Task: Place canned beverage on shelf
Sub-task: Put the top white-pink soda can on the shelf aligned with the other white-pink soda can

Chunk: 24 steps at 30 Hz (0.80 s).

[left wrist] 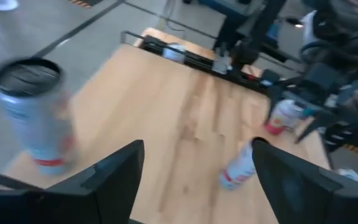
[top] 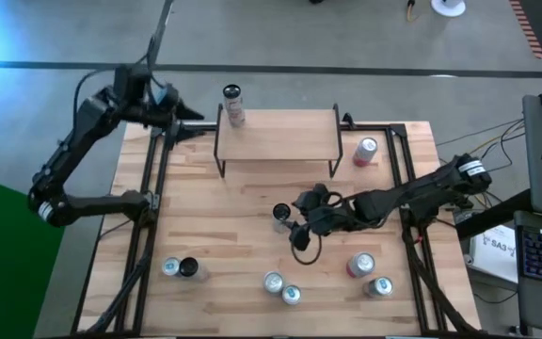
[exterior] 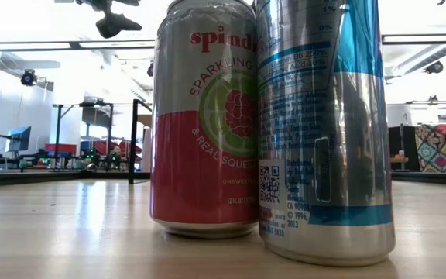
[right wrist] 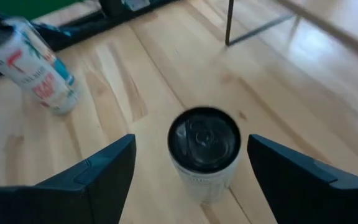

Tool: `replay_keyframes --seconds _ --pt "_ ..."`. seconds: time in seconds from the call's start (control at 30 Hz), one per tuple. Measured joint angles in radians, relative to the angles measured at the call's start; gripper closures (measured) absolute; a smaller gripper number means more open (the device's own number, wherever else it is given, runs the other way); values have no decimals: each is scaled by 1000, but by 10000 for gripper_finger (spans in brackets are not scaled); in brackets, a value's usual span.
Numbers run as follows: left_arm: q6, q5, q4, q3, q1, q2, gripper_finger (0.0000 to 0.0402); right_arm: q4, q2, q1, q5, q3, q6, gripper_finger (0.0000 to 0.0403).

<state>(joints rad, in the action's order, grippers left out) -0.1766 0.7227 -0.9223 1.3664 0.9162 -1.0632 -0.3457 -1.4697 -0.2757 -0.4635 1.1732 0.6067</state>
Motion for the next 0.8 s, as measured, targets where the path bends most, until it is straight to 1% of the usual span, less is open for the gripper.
replay_keyframes --seconds 0.07,0.23,0.33,0.43,0.53,0.67,0.73,0.8 --pt "44 -1 67 -84 -42 61 127 8 -27 -2 -4 0 9 88" --pt "143 -64 278 -287 -165 202 130 23 -78 -2 -20 0 49 54" --pt "190 -71 389 -383 -222 256 130 22 -105 -1 -59 0 85 38" --pt "235 -97 466 -462 -263 288 129 22 -128 -1 -104 0 100 35" --pt "242 -105 524 -522 -285 298 121 22 -158 0 -139 1 100 35" --pt "240 -104 574 -572 -301 293 103 24 -187 11 -142 4 110 36" --pt "239 -104 583 -585 -302 283 96 25 -191 15 -145 7 120 45" --pt "240 -109 583 -583 -302 270 93 24 -195 16 -162 13 120 63"
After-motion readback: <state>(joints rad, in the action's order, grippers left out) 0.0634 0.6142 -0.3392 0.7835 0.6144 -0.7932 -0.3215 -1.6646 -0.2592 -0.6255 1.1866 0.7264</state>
